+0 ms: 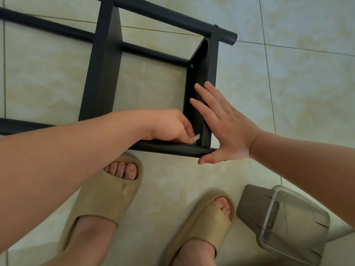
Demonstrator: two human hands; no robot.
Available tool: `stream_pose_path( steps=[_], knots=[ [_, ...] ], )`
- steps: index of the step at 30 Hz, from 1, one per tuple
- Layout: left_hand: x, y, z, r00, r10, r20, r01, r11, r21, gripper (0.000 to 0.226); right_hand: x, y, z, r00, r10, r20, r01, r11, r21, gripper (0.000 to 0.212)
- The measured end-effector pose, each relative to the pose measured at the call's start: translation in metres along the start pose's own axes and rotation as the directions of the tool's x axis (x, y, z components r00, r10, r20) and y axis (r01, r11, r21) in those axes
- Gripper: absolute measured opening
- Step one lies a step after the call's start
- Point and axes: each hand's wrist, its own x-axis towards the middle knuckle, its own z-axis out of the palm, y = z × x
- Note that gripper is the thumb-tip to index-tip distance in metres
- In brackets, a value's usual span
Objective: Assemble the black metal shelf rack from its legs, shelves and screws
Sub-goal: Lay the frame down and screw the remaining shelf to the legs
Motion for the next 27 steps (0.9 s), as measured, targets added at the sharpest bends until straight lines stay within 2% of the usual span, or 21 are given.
stream_pose_path(
  steps=[4, 6, 9, 11, 13, 16, 19, 21, 23, 25, 27],
  knots=[
    [-0.008, 0.000, -0.005, 0.993, -0.001, -0.120, 0.018, 0.991, 0.135, 0.008, -0.003, -0.002, -0.004, 0.999, 0.008, 0.049, -0.006, 0.999, -0.041, 0.133],
    [-0.019, -0.002, -0.011, 0.979, -0.012, -0.202, 0.059, 0.973, 0.225, 0.007, -0.002, -0.004, -0.009, 0.991, 0.046, 0.128, -0.037, 0.997, -0.074, 0.136],
    [-0.045, 0.002, -0.021, 0.954, -0.042, -0.298, 0.152, 0.921, 0.358, 0.016, -0.005, -0.009, -0.025, 0.968, 0.143, 0.207, -0.129, 0.988, -0.081, 0.137],
    [-0.061, 0.012, -0.031, 0.936, -0.022, -0.351, 0.181, 0.886, 0.427, 0.021, -0.008, -0.013, -0.035, 0.952, 0.240, 0.190, -0.244, 0.970, -0.005, 0.129],
    [-0.070, 0.028, -0.043, 0.905, 0.054, -0.422, 0.182, 0.848, 0.497, 0.024, -0.008, -0.012, -0.046, 0.924, 0.357, 0.135, -0.370, 0.926, 0.079, 0.111],
    [-0.069, 0.057, -0.068, 0.814, 0.215, -0.539, 0.174, 0.796, 0.580, 0.021, 0.009, -0.001, -0.063, 0.896, 0.443, 0.043, -0.445, 0.891, 0.087, 0.088],
    [-0.050, 0.089, -0.101, 0.708, 0.420, -0.569, 0.167, 0.683, 0.711, 0.014, 0.042, 0.020, -0.082, 0.893, 0.450, 0.006, -0.448, 0.889, 0.099, 0.094],
    [-0.031, 0.105, -0.123, 0.670, 0.478, -0.568, 0.179, 0.638, 0.749, 0.013, 0.067, 0.038, -0.090, 0.890, 0.456, 0.013, -0.456, 0.885, 0.092, 0.104],
    [-0.011, 0.113, -0.144, 0.688, 0.427, -0.587, 0.216, 0.652, 0.727, 0.011, 0.089, 0.056, -0.093, 0.885, 0.462, 0.055, -0.465, 0.884, 0.052, 0.113],
    [0.008, 0.114, -0.163, 0.726, 0.311, -0.613, 0.292, 0.667, 0.685, 0.008, 0.103, 0.071, -0.091, 0.875, 0.467, 0.124, -0.476, 0.878, 0.049, 0.119],
    [0.020, 0.111, -0.175, 0.777, 0.223, -0.589, 0.363, 0.606, 0.708, 0.005, 0.111, 0.080, -0.089, 0.871, 0.465, 0.160, -0.482, 0.871, 0.093, 0.122]
  ],
)
